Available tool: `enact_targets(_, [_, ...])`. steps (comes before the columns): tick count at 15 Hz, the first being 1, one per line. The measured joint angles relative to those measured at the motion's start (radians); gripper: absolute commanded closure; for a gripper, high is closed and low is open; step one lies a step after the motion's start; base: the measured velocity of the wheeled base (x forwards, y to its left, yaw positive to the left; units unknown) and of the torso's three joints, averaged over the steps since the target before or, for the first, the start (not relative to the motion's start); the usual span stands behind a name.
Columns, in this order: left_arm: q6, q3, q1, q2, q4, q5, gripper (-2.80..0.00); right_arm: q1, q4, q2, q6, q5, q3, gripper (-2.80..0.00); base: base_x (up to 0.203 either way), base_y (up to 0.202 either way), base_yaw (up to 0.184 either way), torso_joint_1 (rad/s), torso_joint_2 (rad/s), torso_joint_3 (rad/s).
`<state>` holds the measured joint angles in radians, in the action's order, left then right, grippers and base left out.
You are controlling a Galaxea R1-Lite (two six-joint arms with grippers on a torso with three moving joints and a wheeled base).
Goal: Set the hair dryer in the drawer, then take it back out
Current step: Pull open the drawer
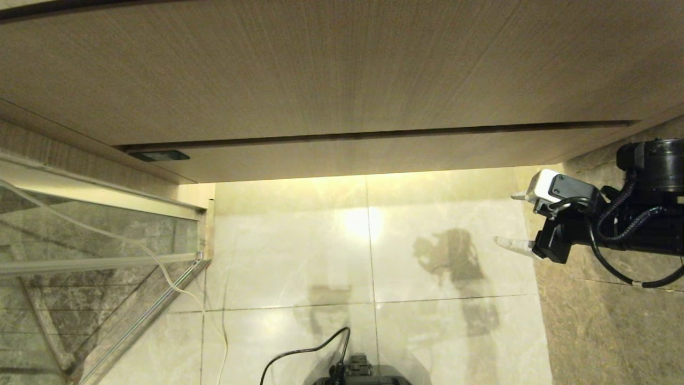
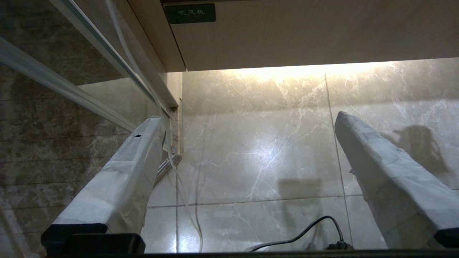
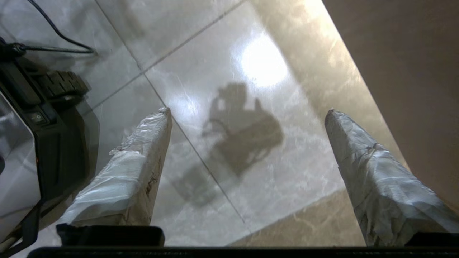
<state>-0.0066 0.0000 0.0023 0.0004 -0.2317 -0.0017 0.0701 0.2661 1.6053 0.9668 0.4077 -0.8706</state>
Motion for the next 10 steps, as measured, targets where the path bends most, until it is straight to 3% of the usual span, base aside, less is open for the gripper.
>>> enact_targets(4, [0.001,0.0,0.0,0.0,0.0,0.0,-2.8,0.008,0.159,0.009,0.074,0.037,0.046,-2.8,0.0,0.0,0.0,0.0,0.0,0.0])
enact_targets(10, [0.0,0.0,0.0,0.0,0.0,0.0,-2.8,0.03,0.158,0.011,0.113,0.054,-0.014,-2.8,0.0,0.0,0.0,0.0,0.0,0.0])
